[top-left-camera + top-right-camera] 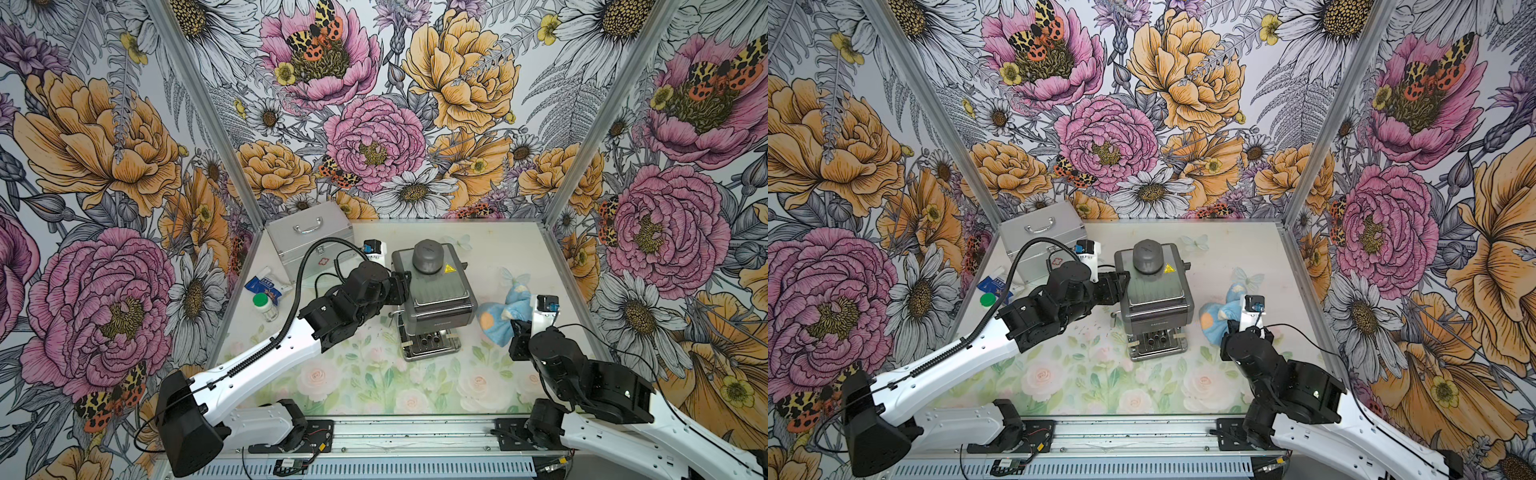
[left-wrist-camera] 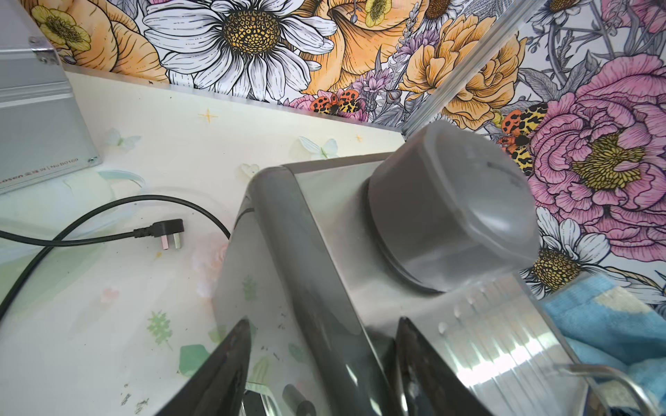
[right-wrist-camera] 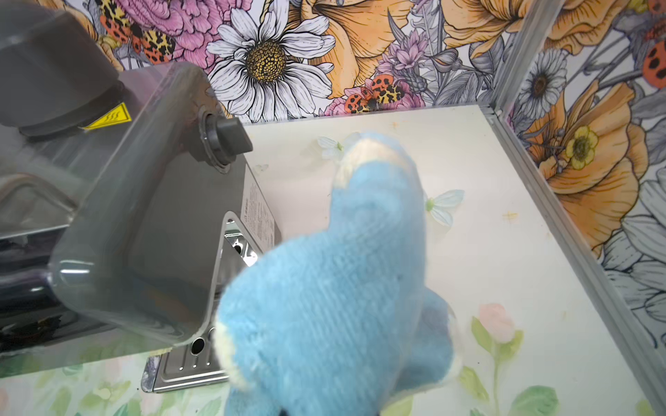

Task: Wipe the surface of a coffee machine
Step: Wipe the dirt from the surface of the coffee machine.

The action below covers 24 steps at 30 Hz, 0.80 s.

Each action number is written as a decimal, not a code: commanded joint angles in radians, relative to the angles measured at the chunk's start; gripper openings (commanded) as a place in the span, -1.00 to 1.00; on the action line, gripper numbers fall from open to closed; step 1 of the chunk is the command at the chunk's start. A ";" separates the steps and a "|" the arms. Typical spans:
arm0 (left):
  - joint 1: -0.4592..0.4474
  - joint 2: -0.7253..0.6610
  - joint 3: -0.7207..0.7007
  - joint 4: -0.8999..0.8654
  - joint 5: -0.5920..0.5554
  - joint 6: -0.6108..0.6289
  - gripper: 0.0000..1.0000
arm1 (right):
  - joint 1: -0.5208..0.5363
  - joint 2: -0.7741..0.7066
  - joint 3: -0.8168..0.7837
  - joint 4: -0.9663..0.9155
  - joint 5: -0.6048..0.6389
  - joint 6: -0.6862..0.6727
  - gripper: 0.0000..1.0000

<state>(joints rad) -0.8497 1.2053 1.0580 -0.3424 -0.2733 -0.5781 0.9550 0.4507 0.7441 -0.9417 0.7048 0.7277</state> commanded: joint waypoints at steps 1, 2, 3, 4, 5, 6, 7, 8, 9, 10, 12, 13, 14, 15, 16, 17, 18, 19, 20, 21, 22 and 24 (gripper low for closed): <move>0.011 0.009 -0.029 -0.017 -0.024 0.003 0.27 | -0.043 -0.045 -0.074 0.084 -0.117 0.088 -1.00; 0.010 0.011 -0.027 -0.015 -0.021 0.003 0.28 | -0.056 -0.045 -0.086 0.089 -0.145 0.088 -1.00; 0.010 0.015 -0.029 -0.012 -0.017 0.003 0.27 | -0.071 -0.039 -0.095 0.096 -0.177 0.087 -1.00; 0.010 0.019 -0.031 -0.012 -0.017 0.003 0.27 | -0.087 -0.032 -0.105 0.111 -0.216 0.083 -1.00; 0.010 0.021 -0.032 -0.010 -0.017 0.003 0.27 | -0.100 -0.025 -0.114 0.127 -0.255 0.082 -1.00; 0.010 0.024 -0.035 -0.008 -0.015 0.003 0.27 | -0.116 -0.019 -0.126 0.152 -0.307 0.077 -1.00; 0.011 0.025 -0.037 -0.006 -0.012 0.003 0.27 | -0.130 -0.016 -0.139 0.178 -0.359 0.068 -1.00; 0.011 0.027 -0.039 -0.002 -0.009 0.003 0.27 | -0.148 -0.006 -0.148 0.199 -0.411 0.068 -1.00; 0.010 0.027 -0.040 -0.001 -0.008 0.003 0.26 | -0.156 -0.003 -0.165 0.225 -0.464 0.064 -1.00; 0.011 0.028 -0.041 0.000 -0.007 0.004 0.26 | -0.193 -0.004 -0.186 0.253 -0.516 0.067 -1.00; 0.012 0.030 -0.044 0.003 -0.008 0.008 0.26 | -0.261 -0.016 -0.237 0.327 -0.653 0.086 -1.00; 0.012 0.030 -0.045 0.003 -0.006 0.008 0.26 | -0.294 -0.025 -0.259 0.355 -0.710 0.096 -1.00; 0.012 0.032 -0.046 0.005 -0.004 0.009 0.25 | -0.332 -0.045 -0.285 0.380 -0.756 0.113 -1.00; 0.012 0.032 -0.046 0.005 -0.003 0.009 0.25 | -0.370 -0.072 -0.312 0.401 -0.793 0.130 -1.00; 0.014 0.034 -0.047 0.005 -0.003 0.011 0.25 | -0.404 -0.097 -0.337 0.416 -0.831 0.143 -1.00; 0.014 0.034 -0.049 0.005 -0.003 0.011 0.25 | -0.444 -0.122 -0.366 0.442 -0.881 0.157 -1.00; 0.015 0.034 -0.049 0.005 -0.001 0.011 0.25 | -0.483 -0.143 -0.398 0.475 -0.941 0.183 -1.00; 0.015 0.036 -0.050 0.006 0.000 0.011 0.25 | -0.516 -0.156 -0.428 0.512 -0.986 0.206 -1.00; 0.016 0.036 -0.051 0.008 0.002 0.011 0.25 | -0.546 -0.171 -0.467 0.572 -1.044 0.235 -1.00; 0.017 0.039 -0.052 0.009 0.004 0.012 0.25 | -0.567 -0.181 -0.506 0.626 -1.078 0.269 -1.00; 0.016 0.041 -0.051 0.010 0.006 0.013 0.25 | -0.580 -0.182 -0.529 0.660 -1.094 0.290 -1.00; 0.018 0.047 -0.046 0.011 0.011 0.017 0.24 | -0.588 -0.175 -0.556 0.711 -1.114 0.297 -1.00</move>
<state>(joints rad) -0.8455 1.2221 1.0393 -0.2756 -0.2722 -0.5777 0.3790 0.2821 0.2142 -0.4126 -0.2680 0.9577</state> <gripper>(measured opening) 0.624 0.096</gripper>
